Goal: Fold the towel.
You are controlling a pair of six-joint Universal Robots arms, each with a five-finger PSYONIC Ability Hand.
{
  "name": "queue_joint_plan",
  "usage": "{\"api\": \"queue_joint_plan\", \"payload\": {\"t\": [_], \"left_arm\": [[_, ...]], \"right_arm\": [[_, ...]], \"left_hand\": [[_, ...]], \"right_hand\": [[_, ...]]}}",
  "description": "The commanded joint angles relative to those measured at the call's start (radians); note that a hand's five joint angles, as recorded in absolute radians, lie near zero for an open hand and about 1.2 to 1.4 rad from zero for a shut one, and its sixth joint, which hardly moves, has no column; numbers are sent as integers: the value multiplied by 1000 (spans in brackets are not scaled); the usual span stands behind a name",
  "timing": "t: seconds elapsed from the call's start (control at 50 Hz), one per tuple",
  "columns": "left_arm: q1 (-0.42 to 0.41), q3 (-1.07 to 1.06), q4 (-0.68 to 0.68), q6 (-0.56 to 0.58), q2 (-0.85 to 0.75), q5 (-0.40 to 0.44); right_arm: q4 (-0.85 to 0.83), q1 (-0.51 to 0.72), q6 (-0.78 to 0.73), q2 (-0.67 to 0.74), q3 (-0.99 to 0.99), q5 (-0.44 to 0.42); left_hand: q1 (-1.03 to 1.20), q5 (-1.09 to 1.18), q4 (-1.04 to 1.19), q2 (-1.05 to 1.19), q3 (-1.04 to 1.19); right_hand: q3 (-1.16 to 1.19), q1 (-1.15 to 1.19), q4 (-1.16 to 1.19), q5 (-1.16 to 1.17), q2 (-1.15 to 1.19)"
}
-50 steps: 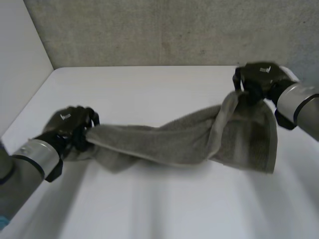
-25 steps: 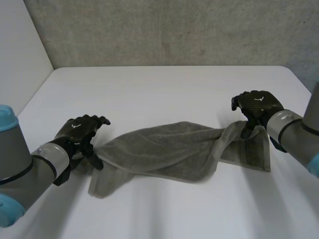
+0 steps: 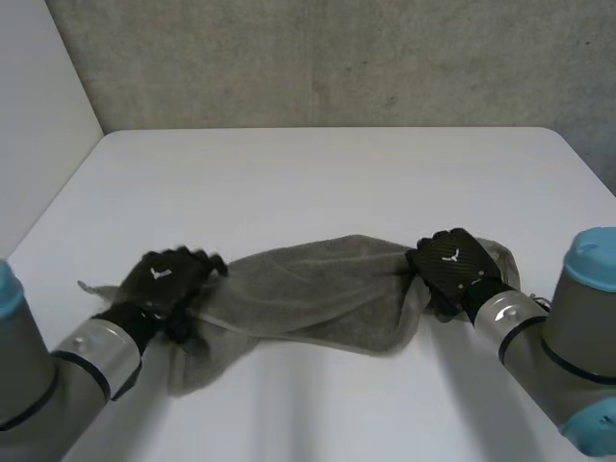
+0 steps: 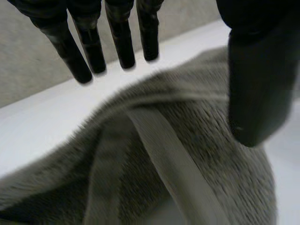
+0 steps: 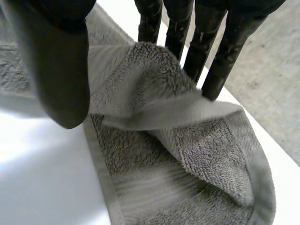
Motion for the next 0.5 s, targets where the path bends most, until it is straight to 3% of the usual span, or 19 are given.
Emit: {"api": "queue_joint_plan", "payload": {"t": [0.02,0.08,0.16,0.28,0.38,0.5], "left_arm": [[-57,10,18,136,-91,-27],[-61,33,47,156,-111,-77],[-71,85,54,154,-102,-127],[-112,122,51,151,-48,-131],[-135,122,57,151,19,-127],[-143,107,57,151,-7,-124]], "right_arm": [[-7,-14,-12,63,-56,24],[0,-19,-12,59,-64,43],[5,-22,-11,25,-66,44],[72,-19,5,-212,-66,35],[181,-22,3,-283,-101,20],[272,-20,3,-299,-101,-15]], "left_hand": [[252,80,255,253,252],[573,401,576,575,573],[797,625,800,799,798],[801,629,804,802,801],[733,561,736,735,734],[452,280,455,454,453]], "right_hand": [[525,525,523,515,520],[737,736,735,727,732],[737,736,735,727,732],[737,736,735,727,732],[737,736,735,727,732],[737,736,735,727,732]]}}
